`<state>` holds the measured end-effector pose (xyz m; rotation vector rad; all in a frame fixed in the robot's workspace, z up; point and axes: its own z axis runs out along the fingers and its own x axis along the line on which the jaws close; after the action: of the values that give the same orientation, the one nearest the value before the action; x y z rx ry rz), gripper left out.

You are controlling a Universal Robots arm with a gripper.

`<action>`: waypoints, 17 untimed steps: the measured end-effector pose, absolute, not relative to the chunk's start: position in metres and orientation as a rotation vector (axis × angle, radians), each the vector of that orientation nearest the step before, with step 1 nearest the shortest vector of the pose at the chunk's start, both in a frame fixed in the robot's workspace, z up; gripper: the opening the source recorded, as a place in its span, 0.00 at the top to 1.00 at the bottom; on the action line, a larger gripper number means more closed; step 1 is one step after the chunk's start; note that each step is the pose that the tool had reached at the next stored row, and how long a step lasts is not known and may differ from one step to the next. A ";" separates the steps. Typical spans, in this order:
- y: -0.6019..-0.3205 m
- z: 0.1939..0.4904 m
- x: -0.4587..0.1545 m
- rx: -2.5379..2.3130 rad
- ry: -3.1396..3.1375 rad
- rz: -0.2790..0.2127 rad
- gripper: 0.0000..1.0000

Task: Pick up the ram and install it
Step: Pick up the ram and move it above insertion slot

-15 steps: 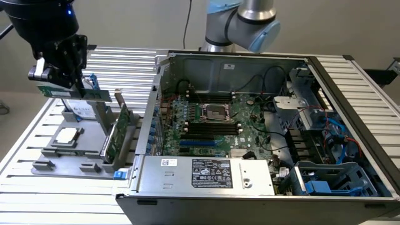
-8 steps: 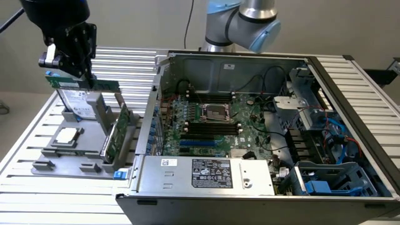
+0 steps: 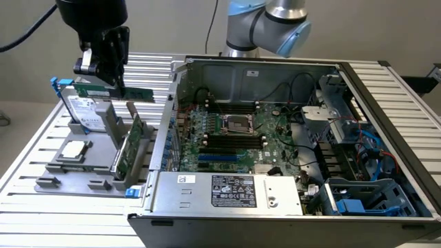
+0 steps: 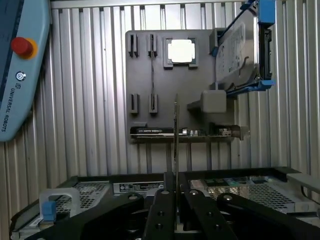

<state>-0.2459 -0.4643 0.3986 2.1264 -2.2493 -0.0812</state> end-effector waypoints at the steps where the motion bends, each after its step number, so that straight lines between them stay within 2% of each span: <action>1: -0.464 0.399 -0.241 2.127 -2.249 -0.082 0.86; 17: -0.461 0.399 -0.169 2.125 -2.246 -0.091 0.86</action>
<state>-0.1690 -0.4614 0.3986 2.1254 -2.2464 -0.0909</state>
